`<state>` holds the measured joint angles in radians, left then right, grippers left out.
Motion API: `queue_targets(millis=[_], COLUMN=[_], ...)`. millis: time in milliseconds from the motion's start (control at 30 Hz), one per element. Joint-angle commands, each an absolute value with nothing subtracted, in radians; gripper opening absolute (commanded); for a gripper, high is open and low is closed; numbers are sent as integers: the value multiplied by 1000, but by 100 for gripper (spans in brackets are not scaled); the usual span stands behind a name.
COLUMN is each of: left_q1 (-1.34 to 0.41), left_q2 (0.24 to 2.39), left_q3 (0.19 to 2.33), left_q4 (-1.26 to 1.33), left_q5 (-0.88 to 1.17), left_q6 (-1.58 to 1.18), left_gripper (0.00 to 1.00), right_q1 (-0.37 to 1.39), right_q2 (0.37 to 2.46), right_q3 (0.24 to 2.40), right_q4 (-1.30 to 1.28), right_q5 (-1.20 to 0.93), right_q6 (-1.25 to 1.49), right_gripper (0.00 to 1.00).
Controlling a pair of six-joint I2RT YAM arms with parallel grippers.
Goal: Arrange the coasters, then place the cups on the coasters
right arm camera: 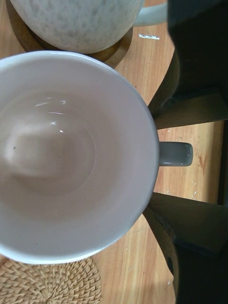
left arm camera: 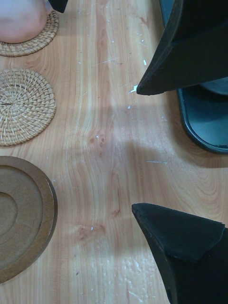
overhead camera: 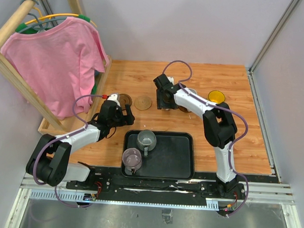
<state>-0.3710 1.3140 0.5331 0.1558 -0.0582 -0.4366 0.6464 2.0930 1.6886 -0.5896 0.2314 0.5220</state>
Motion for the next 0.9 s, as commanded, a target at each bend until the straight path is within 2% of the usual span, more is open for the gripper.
queue_targets(millis=[0, 867], left_q1=[-378, -378], left_q2=[1311, 1285], left_q3=[556, 542], left_q4=[172, 167], left_q5=[-69, -72], left_q6=[-429, -441], left_gripper=[100, 100], right_q1=[634, 677], right_q2=[2066, 2031], right_q3=[1655, 1621], right_q4=[-578, -531], right_q5=[216, 166], right_q6=[532, 507], right_gripper=[56, 56])
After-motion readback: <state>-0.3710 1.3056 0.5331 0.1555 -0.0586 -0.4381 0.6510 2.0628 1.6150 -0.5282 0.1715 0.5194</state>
